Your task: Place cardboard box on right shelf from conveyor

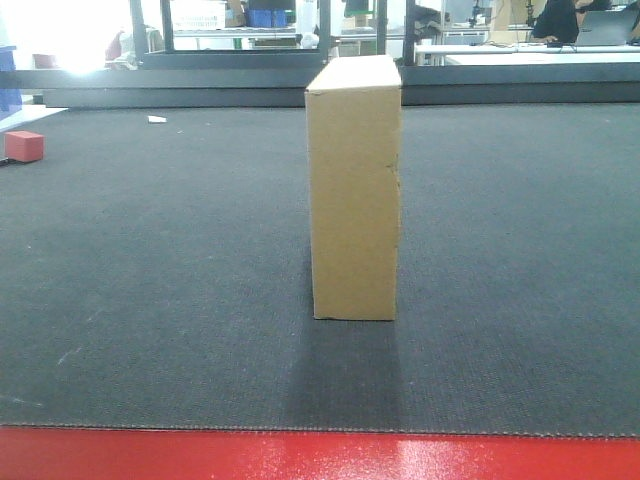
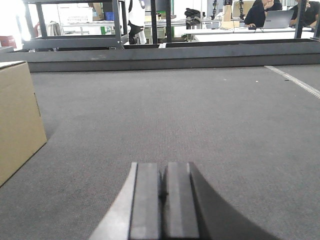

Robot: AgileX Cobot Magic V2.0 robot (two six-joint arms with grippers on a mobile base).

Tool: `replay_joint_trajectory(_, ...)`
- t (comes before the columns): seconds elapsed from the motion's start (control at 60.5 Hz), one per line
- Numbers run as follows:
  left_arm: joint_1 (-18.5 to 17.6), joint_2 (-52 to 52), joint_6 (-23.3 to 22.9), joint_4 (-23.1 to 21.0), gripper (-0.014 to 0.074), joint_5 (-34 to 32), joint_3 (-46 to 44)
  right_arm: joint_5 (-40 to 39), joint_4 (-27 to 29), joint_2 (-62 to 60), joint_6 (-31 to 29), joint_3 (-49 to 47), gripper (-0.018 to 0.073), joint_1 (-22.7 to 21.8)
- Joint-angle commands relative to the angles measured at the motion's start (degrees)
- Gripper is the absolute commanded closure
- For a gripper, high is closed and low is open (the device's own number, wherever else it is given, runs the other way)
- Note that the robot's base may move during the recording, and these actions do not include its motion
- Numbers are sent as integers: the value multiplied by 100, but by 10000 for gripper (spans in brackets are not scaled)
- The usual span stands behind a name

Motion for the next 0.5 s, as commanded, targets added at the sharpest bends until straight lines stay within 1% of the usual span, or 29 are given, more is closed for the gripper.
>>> replay_joint_trajectory(0.0, -35, -84, 2, -34, 713, -495, 48, -487, -7, -118, -29, -27, 509, 0)
replay_joint_trajectory(0.479, -35, -84, 2, -34, 713, -495, 48, -487, -7, -118, -29, -27, 509, 0)
